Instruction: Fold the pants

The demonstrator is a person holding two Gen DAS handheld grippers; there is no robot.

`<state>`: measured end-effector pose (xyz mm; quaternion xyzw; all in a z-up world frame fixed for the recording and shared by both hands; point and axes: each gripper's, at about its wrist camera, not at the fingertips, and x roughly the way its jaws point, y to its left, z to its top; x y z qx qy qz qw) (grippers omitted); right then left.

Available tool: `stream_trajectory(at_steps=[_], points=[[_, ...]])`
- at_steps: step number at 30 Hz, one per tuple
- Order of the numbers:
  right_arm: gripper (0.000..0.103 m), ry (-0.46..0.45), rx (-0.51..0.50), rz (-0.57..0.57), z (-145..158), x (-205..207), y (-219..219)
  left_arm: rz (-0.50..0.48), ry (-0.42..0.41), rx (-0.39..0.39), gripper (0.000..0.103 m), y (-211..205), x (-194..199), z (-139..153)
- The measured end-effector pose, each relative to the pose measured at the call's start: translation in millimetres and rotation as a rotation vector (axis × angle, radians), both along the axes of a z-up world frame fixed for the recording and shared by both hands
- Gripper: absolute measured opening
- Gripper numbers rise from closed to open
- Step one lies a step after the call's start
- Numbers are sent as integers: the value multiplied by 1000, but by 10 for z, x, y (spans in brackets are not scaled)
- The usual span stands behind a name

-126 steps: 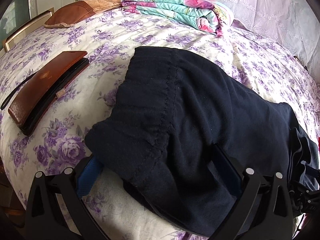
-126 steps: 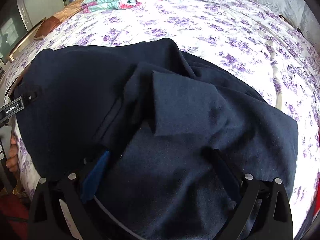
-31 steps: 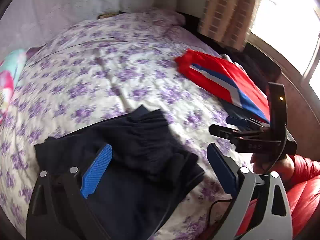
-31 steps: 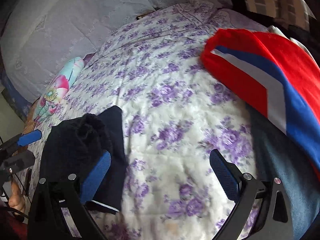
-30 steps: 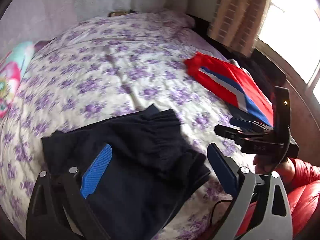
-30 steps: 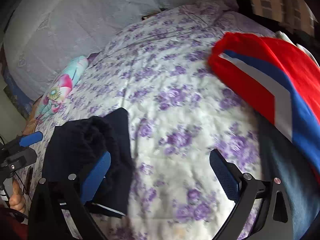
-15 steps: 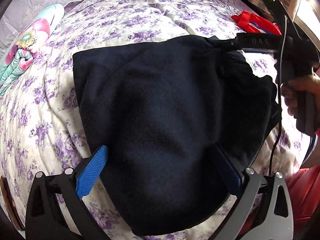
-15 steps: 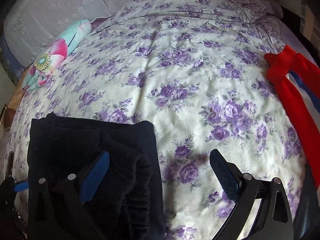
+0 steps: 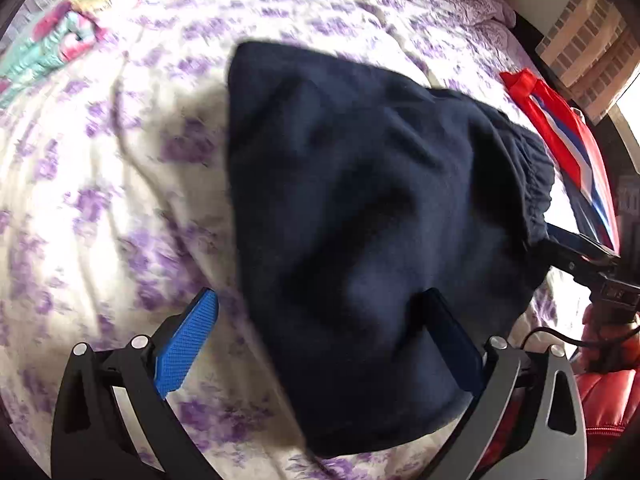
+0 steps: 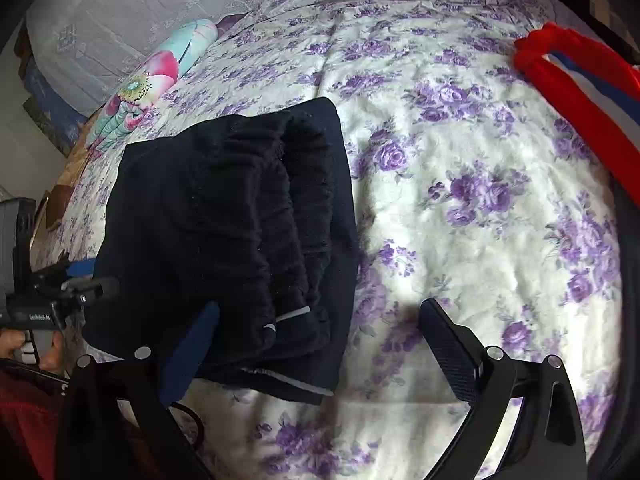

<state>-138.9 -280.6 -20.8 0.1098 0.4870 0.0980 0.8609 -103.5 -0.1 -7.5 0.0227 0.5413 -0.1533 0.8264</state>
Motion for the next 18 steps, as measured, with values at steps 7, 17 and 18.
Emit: stream_trajectory(at_steps=[7,17,18], points=[[99,-135,-95,30,421,86,133,72,2,-52,98,142,263,101],[99,-62,187,-16,208,262,-198,53,40,-218,98,278,258,-25],[99,-40,210,-20,200,353,-238,40,79,-250,98,257,321,-66]])
